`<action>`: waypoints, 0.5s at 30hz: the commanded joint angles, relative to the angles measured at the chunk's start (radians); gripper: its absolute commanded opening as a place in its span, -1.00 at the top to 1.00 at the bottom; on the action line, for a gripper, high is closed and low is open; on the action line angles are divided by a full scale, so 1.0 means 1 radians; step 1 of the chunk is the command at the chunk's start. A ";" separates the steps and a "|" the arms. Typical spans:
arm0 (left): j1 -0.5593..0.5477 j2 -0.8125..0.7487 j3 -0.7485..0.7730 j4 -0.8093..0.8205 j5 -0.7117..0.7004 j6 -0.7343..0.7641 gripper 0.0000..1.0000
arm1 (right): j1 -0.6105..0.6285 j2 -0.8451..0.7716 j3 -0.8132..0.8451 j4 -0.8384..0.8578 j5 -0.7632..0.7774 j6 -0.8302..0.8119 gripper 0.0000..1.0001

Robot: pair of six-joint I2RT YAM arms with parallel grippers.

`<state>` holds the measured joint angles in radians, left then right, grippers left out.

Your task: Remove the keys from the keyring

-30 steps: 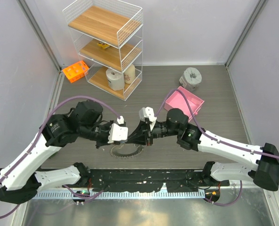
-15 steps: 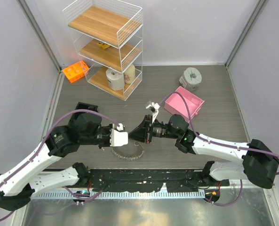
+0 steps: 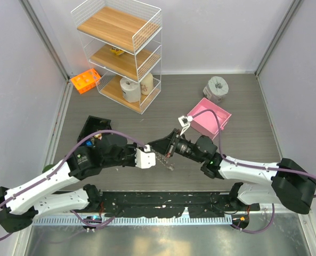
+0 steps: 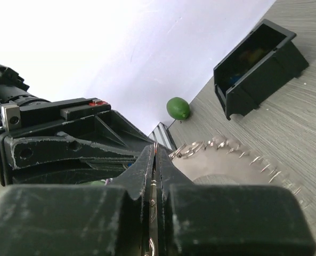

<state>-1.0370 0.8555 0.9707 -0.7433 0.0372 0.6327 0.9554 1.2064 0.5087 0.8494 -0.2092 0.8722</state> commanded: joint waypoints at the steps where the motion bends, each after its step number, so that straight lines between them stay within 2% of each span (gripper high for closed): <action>1: -0.012 -0.035 -0.039 0.128 0.055 -0.037 1.00 | -0.001 -0.070 -0.062 0.235 0.206 0.059 0.89; 6: -0.012 -0.035 -0.043 0.140 0.073 -0.060 1.00 | -0.001 -0.061 -0.042 0.215 0.185 0.031 0.90; 11: -0.014 -0.053 -0.052 0.157 0.113 -0.077 1.00 | -0.001 -0.062 -0.090 0.315 0.206 0.048 0.89; 15: -0.014 -0.056 -0.053 0.156 0.067 -0.129 1.00 | -0.001 -0.076 -0.088 0.301 0.195 0.022 0.89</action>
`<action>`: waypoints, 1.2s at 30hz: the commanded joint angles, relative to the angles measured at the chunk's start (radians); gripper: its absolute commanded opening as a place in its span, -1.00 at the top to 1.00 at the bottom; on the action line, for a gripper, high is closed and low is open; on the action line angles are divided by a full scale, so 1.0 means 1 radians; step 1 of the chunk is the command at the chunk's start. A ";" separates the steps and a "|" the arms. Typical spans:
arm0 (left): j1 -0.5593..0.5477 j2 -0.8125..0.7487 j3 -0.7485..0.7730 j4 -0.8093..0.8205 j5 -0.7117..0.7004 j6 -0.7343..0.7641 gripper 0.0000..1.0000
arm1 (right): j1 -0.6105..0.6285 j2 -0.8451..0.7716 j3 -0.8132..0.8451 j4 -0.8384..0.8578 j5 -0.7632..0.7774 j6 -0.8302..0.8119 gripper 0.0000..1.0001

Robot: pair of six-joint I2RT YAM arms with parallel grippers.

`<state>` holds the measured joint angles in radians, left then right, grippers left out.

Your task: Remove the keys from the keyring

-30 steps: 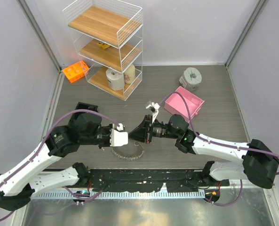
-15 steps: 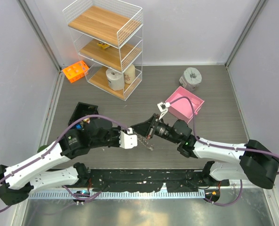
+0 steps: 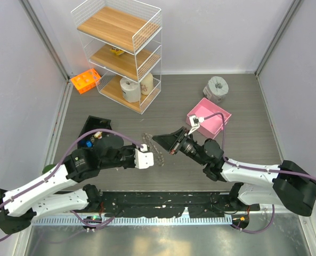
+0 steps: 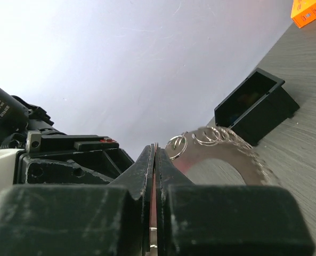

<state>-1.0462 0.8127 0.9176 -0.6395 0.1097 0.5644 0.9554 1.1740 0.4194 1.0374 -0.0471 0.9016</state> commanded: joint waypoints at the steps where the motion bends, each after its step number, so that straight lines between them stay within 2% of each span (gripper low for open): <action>1: -0.003 -0.014 0.006 0.055 -0.039 -0.086 1.00 | -0.001 -0.063 -0.001 0.102 0.044 -0.016 0.89; 3: 0.015 -0.015 0.024 0.035 -0.070 -0.151 1.00 | 0.000 -0.109 -0.004 0.043 0.044 -0.062 0.89; 4: 0.028 -0.018 0.032 0.025 -0.082 -0.191 1.00 | -0.001 -0.125 -0.007 0.000 0.094 -0.100 0.89; 8: 0.115 -0.023 0.033 0.008 -0.177 -0.427 1.00 | -0.001 -0.266 -0.019 -0.184 0.182 -0.239 0.90; 10: 0.193 -0.004 0.038 -0.021 -0.231 -0.580 1.00 | -0.001 -0.342 -0.022 -0.285 0.232 -0.302 0.89; 13: 0.378 0.080 0.066 -0.106 -0.200 -0.733 1.00 | -0.001 -0.456 -0.022 -0.420 0.263 -0.384 0.90; 16: 0.536 0.140 0.067 -0.127 -0.166 -0.774 1.00 | -0.001 -0.551 -0.022 -0.506 0.285 -0.421 0.89; 21: 0.718 0.198 0.047 -0.071 -0.320 -0.796 1.00 | -0.001 -0.628 0.015 -0.643 0.277 -0.487 0.89; 26: 0.822 0.278 0.084 -0.012 -0.424 -0.775 1.00 | -0.001 -0.645 0.041 -0.694 0.250 -0.515 0.90; 31: 0.888 0.384 0.130 -0.003 -0.423 -0.755 1.00 | -0.001 -0.633 0.070 -0.718 0.231 -0.538 0.89; 32: 0.899 0.405 0.139 -0.005 -0.400 -0.750 0.94 | -0.001 -0.628 0.076 -0.726 0.233 -0.547 0.89; 33: 0.910 0.420 0.156 -0.029 -0.377 -0.750 0.43 | -0.001 -0.620 0.087 -0.731 0.239 -0.553 0.90; 34: 0.920 0.439 0.183 -0.054 -0.374 -0.755 -0.23 | -0.001 -0.613 0.093 -0.753 0.245 -0.563 0.89; 35: 0.922 0.444 0.203 -0.080 -0.398 -0.786 -0.98 | -0.001 -0.590 0.116 -0.770 0.266 -0.572 0.88; 36: 0.922 0.434 0.208 -0.081 -0.384 -0.788 -0.99 | -0.001 -0.573 0.154 -0.831 0.298 -0.581 0.89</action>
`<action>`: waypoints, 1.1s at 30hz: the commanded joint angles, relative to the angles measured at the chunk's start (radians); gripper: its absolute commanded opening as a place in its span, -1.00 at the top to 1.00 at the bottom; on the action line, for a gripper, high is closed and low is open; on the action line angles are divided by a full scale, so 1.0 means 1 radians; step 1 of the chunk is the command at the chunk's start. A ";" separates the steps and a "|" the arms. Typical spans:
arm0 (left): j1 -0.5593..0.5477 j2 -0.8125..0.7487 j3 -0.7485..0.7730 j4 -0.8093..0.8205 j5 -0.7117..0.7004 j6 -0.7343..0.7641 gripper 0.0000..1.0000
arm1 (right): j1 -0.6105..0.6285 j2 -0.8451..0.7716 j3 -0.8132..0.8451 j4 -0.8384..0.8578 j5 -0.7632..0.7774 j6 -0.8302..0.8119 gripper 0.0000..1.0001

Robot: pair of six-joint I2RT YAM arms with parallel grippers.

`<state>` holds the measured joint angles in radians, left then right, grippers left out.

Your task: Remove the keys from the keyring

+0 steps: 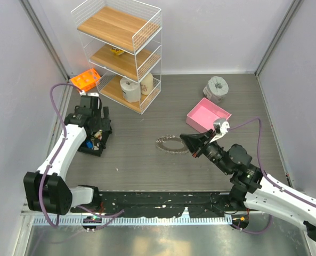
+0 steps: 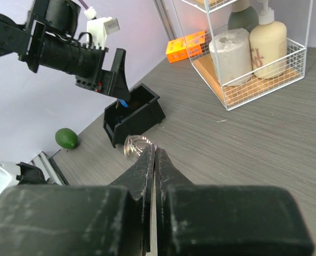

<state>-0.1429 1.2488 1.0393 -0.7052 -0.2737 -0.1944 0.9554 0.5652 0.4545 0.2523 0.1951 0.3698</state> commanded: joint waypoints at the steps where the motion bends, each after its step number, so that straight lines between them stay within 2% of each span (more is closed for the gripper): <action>1: 0.019 -0.021 0.082 -0.011 0.019 -0.027 -0.99 | -0.003 0.083 0.137 -0.073 0.070 -0.057 0.90; 4: 0.019 -0.089 0.077 -0.046 0.056 -0.051 -0.99 | -0.017 0.163 0.187 -0.119 0.078 -0.086 0.90; 8: 0.019 -0.169 0.076 -0.111 0.195 -0.056 -0.99 | -0.070 0.265 0.222 -0.125 0.032 -0.072 0.90; 13: 0.019 -0.316 -0.016 -0.108 0.307 -0.045 -1.00 | -0.128 0.395 0.243 -0.125 -0.042 -0.045 0.90; 19: 0.017 -0.434 -0.102 -0.071 0.323 -0.016 -0.99 | -0.187 0.542 0.262 -0.085 -0.140 -0.003 0.85; 20: 0.019 -0.437 -0.110 -0.070 0.311 -0.017 -0.99 | -0.199 0.574 0.295 -0.097 -0.151 -0.003 0.61; 21: 0.019 -0.440 -0.111 -0.071 0.291 -0.023 -0.99 | -0.211 0.594 0.341 -0.149 -0.151 -0.006 0.28; 24: 0.017 -0.449 -0.119 -0.083 0.216 -0.048 -0.99 | -0.225 0.587 0.400 -0.246 -0.112 -0.019 -0.17; 25: 0.019 -0.459 -0.127 -0.079 0.199 -0.059 -0.99 | -0.225 0.552 0.403 -0.245 -0.079 -0.019 -0.43; 26: 0.019 -0.469 -0.134 -0.070 0.173 -0.078 -0.99 | -0.227 0.535 0.404 -0.290 -0.065 -0.014 -0.59; 27: 0.017 -0.482 -0.149 -0.057 0.157 -0.095 -0.99 | -0.228 0.488 0.408 -0.301 -0.031 -0.012 -0.94; 29: 0.019 -0.515 -0.159 -0.042 0.142 -0.128 -0.99 | -0.228 0.417 0.420 -0.355 0.064 0.004 -0.91; 32: 0.019 -0.569 -0.162 -0.037 0.126 -0.152 -0.99 | -0.228 0.314 0.452 -0.518 0.313 0.081 -0.91; 33: 0.017 -0.586 -0.153 -0.043 0.123 -0.166 -1.00 | -0.228 0.256 0.481 -0.551 0.354 0.086 -0.91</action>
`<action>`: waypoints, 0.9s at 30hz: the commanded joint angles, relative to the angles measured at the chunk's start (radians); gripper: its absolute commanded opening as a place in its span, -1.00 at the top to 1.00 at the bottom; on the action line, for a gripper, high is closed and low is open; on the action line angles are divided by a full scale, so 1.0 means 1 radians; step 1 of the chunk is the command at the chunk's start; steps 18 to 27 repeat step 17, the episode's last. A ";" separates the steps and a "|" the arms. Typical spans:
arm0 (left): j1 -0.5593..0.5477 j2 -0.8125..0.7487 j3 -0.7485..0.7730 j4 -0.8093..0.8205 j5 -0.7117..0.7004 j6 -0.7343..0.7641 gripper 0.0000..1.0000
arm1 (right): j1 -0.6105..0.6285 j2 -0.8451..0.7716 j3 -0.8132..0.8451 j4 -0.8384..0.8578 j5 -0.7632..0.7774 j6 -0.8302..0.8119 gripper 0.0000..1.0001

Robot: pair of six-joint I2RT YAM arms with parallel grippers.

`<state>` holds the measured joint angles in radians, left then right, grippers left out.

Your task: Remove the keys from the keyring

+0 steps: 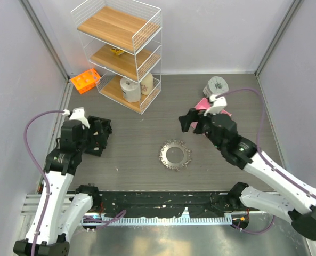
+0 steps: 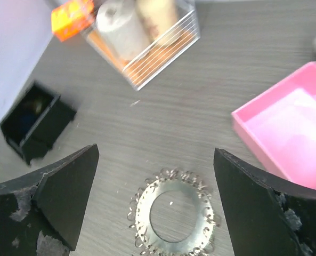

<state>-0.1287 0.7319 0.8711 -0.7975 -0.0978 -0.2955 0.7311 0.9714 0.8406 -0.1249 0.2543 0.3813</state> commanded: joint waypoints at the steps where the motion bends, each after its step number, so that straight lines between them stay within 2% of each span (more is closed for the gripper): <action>1: 0.004 -0.081 0.028 0.037 -0.049 -0.074 -0.99 | -0.004 -0.177 0.122 -0.241 0.350 0.064 -0.91; 4: 0.004 -0.120 0.097 0.030 -0.019 -0.086 -0.99 | -0.004 -0.331 0.163 -0.329 0.502 0.076 -0.91; 9: 0.003 -0.189 0.224 0.064 0.050 -0.071 -0.99 | -0.004 -0.525 0.202 -0.352 0.660 -0.057 -0.91; 14: 0.003 -0.245 0.278 0.090 0.055 -0.047 -0.90 | -0.004 -0.609 0.215 -0.346 0.671 -0.137 -0.91; 27: 0.004 -0.244 0.290 0.081 0.050 -0.045 -0.94 | -0.004 -0.623 0.212 -0.348 0.671 -0.148 -0.91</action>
